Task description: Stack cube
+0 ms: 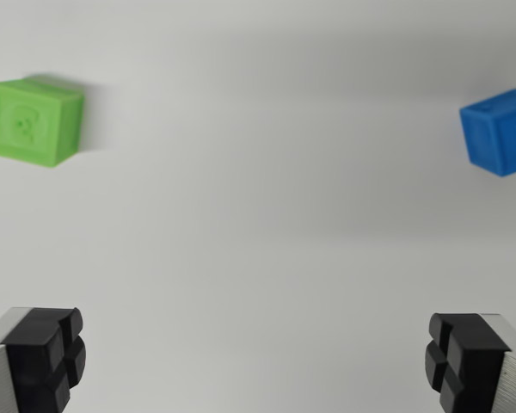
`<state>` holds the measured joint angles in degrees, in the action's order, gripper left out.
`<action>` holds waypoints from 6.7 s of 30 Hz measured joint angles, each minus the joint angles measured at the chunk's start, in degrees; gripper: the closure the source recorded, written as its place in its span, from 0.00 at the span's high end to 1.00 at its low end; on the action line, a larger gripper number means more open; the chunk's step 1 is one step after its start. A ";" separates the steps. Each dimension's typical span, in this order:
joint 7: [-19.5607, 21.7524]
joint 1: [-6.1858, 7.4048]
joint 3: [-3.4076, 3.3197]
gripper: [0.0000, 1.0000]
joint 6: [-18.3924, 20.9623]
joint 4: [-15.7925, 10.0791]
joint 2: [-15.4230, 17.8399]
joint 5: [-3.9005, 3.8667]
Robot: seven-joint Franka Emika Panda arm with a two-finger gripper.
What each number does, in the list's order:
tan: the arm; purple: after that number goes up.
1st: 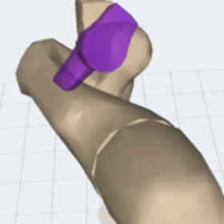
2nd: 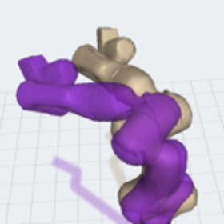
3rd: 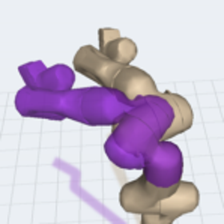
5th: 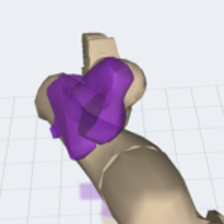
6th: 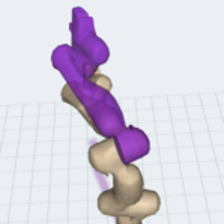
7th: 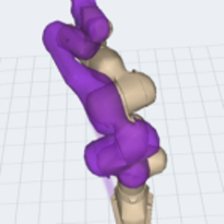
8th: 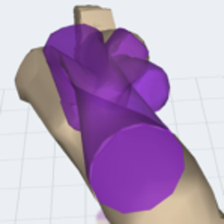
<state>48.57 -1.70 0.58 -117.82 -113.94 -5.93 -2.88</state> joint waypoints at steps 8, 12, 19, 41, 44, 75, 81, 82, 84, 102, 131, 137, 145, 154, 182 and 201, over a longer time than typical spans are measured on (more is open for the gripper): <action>-1.79 -0.41 -0.47 1.00 -0.96 -0.44 -0.40 0.00; -3.05 -0.79 -0.73 1.00 -1.74 -0.85 -0.67 0.01; -5.44 -1.57 -1.10 1.00 -3.08 -1.44 -1.30 0.05; -16.36 -5.41 -2.48 1.00 -8.70 -2.95 -4.83 0.77; -17.93 -5.99 -2.62 1.00 -9.42 -3.01 -5.43 0.93; -39.19 -14.81 -3.22 1.00 -17.97 -0.71 -15.64 3.12; -43.91 -16.83 -3.19 1.00 -19.33 0.76 -18.42 3.64; -44.65 -17.16 -3.18 1.00 -19.52 1.03 -18.88 3.71; -46.19 -17.83 -3.12 1.00 -19.88 1.61 -19.80 3.86; -48.42 -19.07 -2.60 1.00 -26.70 2.92 -27.95 4.28; -48.50 -19.35 -2.21 0.00 -32.11 5.09 -35.56 4.42; -48.50 -19.35 -2.21 0.00 -32.13 5.12 -35.56 4.42; -48.51 -19.36 -2.21 0.00 -32.13 5.13 -35.56 4.42; -48.51 -19.36 -2.21 0.00 -32.13 5.13 -35.56 4.42; -48.51 -19.34 -2.23 0.00 -30.28 4.21 -32.49 4.42; -48.14 -19.24 -2.29 0.00 -25.77 2.70 -26.08 4.42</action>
<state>0.43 -20.94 -1.70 -143.59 -111.24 -32.01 1.55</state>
